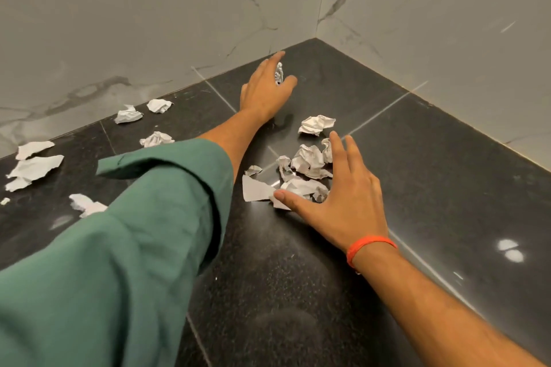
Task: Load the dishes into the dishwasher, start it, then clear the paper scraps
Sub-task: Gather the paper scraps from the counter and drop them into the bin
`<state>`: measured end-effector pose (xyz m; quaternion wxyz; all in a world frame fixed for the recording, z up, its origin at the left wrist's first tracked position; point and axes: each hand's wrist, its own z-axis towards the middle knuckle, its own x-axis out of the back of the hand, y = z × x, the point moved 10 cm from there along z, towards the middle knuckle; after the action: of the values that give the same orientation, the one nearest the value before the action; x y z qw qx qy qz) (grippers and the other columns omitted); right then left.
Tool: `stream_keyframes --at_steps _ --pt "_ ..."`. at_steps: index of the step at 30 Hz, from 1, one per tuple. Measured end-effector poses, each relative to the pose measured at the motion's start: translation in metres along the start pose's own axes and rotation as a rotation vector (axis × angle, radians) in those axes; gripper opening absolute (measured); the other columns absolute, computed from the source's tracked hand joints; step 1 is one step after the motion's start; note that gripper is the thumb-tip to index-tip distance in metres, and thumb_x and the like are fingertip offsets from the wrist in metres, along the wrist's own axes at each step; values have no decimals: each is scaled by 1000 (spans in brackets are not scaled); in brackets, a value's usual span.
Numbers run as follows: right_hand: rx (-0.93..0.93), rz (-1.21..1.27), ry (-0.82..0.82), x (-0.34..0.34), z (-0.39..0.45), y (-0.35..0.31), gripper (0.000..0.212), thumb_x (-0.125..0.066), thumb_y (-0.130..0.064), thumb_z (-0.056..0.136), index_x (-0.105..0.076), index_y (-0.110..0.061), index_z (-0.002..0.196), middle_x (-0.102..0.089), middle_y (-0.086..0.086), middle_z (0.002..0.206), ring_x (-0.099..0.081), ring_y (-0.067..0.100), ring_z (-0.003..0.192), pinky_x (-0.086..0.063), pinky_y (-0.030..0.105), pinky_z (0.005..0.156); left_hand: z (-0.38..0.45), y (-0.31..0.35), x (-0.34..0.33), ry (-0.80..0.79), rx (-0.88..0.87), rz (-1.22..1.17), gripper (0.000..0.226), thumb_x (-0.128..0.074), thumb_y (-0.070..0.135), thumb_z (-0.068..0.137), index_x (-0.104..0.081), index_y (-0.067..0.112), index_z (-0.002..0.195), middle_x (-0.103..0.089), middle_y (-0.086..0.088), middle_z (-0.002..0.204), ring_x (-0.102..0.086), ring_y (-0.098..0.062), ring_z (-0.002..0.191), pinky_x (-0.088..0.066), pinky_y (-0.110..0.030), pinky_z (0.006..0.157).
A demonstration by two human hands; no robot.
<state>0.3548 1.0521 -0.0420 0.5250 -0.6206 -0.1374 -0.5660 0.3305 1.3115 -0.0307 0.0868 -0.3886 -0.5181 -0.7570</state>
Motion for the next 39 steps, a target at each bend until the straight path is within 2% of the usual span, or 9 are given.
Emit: stream_keyframes --at_steps 7,14,17,23,28,30,33,36,39 --pt "-42 49 9 2 2 4 124 -37 -100 61 -3 -30 158 -6 -3 167 -18 15 151 -22 41 121 -26 21 -23 -233 -103 -150 36 -45 34 83 -76 34 100 -70 15 119 -60 -5 115 -42 -40 110" --pt "-59 164 57 7 4 8 101 -27 -91 77 -10 -31 157 -10 -1 166 -16 15 151 -23 42 118 -127 40 -21 -332 -159 -451 41 -43 8 90 -71 21 116 -70 6 122 -65 -13 114 -49 -42 102" --pt "-39 128 60 7 5 7 95 -28 -86 81 -19 -29 156 -18 2 165 -17 15 151 -24 43 117 -158 41 -22 -404 -101 -566 43 -39 1 95 -68 15 123 -66 1 130 -67 -13 116 -52 -23 94" --pt "-7 158 52 9 5 3 81 -28 -78 88 -37 -25 149 -41 -1 154 -35 15 143 -31 47 115 -162 22 4 -301 19 -514 48 -41 28 90 -65 22 131 -62 9 135 -54 -4 128 -42 -28 110" --pt "-15 399 73 22 2 0 54 -36 -65 93 -67 -30 120 -71 -13 108 -63 7 105 -52 36 93 -193 30 -6 -319 -31 -417 41 -38 42 106 -53 36 144 -57 13 144 -50 1 131 -37 -24 110" --pt "-33 430 75 24 -2 2 46 -38 -56 97 -74 -29 105 -72 -11 89 -65 7 90 -52 32 84 -204 32 -12 -355 -28 -374 42 -36 43 106 -53 36 144 -57 12 144 -50 -2 132 -38 -23 108" --pt "-87 442 75 25 -6 9 57 -40 -50 97 -75 -6 88 -71 15 76 -63 27 78 -50 38 77 -225 36 -15 -417 -25 -316 48 -34 51 101 -51 40 145 -53 12 149 -46 -5 137 -38 -26 109" --pt "-125 477 88 28 -16 13 55 -48 -41 96 -66 2 67 -55 12 54 -49 26 60 -44 36 65 -245 41 -8 -461 14 -436 36 -38 46 97 -68 48 118 -67 19 126 -58 1 122 -42 -26 107" --pt "-152 531 42 24 -34 15 36 -53 -30 96 -80 -13 78 -73 -2 75 -66 6 79 -49 20 80 -255 29 19 -316 83 -527 40 -44 37 95 -69 30 126 -68 13 126 -59 1 118 -43 -22 105"
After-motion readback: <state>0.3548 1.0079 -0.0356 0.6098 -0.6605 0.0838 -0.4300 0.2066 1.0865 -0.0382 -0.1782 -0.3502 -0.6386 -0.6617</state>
